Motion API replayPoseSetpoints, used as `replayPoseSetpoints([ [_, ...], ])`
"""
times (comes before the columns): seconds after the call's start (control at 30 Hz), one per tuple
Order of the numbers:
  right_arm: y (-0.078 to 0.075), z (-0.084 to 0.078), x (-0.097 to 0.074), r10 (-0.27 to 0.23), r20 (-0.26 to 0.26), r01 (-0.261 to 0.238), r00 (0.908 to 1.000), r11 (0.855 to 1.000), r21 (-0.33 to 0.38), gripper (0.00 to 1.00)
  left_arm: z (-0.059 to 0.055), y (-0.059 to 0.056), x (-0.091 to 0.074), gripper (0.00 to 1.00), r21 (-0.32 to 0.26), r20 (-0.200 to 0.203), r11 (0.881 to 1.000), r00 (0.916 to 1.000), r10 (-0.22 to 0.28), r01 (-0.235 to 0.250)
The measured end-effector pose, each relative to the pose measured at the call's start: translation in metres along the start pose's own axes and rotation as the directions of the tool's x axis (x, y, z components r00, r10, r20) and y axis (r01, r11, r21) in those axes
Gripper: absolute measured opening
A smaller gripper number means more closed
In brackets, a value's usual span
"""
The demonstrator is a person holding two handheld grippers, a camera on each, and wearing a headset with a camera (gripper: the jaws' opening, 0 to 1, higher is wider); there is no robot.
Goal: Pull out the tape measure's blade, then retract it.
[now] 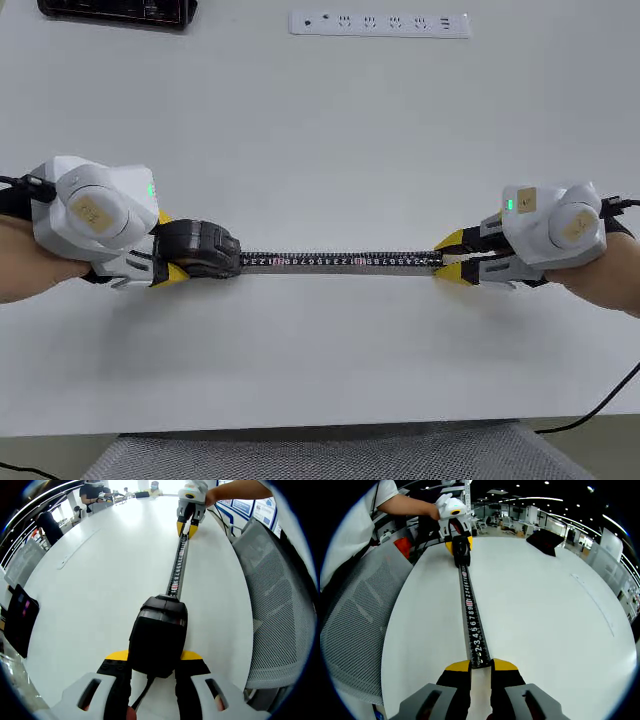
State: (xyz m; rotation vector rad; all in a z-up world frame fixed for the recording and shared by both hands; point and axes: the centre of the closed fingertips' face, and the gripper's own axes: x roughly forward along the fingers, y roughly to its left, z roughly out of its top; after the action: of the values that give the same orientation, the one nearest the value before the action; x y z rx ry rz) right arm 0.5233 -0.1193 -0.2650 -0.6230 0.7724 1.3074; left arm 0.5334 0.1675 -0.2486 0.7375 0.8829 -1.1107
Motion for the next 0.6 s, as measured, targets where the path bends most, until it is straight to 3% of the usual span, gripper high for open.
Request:
replayPoseSetpoints([
  [0.6, 0.0013, -0.0002, 0.0004, 0.0, -0.008, 0.001, 1.0, 1.0, 0.022, 0.14, -0.0002, 0.0009, 0.0008, 0.29, -0.021, -0.003, 1.0, 0.9999, 0.013, -0.013],
])
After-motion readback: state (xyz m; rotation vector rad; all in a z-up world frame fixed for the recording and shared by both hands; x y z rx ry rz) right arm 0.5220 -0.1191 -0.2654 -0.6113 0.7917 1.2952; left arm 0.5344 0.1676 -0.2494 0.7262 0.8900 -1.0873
